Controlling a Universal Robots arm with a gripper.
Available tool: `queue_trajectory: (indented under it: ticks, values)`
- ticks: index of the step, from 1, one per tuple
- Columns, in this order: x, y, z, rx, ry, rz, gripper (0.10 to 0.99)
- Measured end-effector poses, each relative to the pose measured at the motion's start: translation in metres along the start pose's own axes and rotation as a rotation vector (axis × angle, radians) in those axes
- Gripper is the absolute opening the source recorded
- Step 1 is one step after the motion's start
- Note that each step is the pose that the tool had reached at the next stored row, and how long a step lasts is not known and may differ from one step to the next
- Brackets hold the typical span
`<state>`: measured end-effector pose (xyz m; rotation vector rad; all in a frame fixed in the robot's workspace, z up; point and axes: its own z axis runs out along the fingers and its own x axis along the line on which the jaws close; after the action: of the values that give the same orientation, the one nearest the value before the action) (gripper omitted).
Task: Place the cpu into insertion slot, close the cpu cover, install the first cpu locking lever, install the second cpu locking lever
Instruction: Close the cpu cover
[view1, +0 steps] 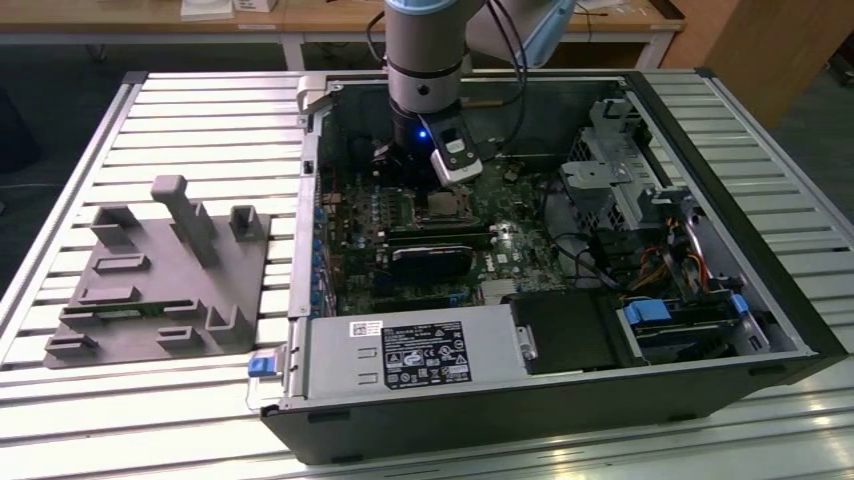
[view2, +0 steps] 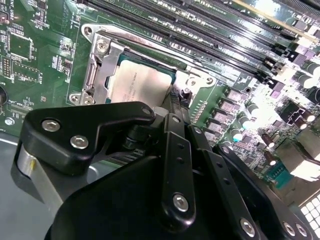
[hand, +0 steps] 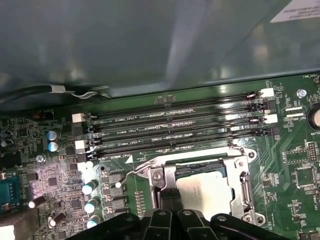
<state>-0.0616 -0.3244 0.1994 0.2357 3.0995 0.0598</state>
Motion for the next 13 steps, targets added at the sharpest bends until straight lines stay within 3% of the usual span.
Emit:
queue_trajectory:
  ticks: [7,13]
  values:
    - [-0.0007,0.0001,-0.0005,0.000,0.0003,0.000,0.106]
    - [-0.0010,0.0005,-0.0087,0.000,-0.0001,0.000,0.106]
